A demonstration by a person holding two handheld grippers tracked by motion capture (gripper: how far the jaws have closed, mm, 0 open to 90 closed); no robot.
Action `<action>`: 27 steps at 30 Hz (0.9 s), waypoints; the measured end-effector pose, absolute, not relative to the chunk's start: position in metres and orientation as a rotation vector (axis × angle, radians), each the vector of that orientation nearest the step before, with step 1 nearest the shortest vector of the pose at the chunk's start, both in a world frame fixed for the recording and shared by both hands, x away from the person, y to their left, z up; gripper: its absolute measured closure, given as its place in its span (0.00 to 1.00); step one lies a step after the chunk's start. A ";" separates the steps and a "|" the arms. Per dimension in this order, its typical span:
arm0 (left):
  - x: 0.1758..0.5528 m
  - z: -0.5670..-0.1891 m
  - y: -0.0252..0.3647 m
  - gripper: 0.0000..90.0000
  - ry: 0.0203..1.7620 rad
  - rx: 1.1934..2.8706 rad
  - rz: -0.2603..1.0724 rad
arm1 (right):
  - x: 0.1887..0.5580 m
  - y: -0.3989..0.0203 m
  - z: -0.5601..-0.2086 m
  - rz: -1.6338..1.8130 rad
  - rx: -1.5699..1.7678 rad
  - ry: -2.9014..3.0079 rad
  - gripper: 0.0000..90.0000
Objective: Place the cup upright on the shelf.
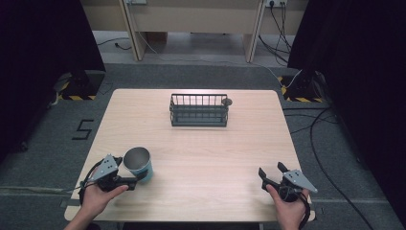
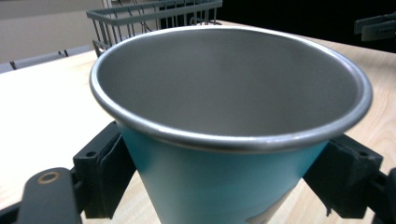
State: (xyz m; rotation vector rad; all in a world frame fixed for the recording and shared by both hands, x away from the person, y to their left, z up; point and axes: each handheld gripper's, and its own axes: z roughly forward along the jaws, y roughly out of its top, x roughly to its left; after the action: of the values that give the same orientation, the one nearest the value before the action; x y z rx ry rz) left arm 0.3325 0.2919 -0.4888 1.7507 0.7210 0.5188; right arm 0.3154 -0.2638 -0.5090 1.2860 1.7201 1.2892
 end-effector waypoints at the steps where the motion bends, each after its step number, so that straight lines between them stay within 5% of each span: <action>1: 0.334 -0.487 0.291 0.18 0.719 1.747 0.521 | 0.315 -0.264 -0.509 1.289 1.286 1.720 0.23; 27: 0.368 -0.464 0.271 0.18 0.686 1.717 0.543 | 0.316 -0.264 -0.510 1.291 1.299 1.717 0.23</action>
State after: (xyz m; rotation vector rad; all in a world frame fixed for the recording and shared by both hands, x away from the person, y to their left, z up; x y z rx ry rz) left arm 0.3679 0.2705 -0.4643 1.7169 0.6856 0.5425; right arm 0.3156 -0.2636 -0.5102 1.2986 1.7172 1.2912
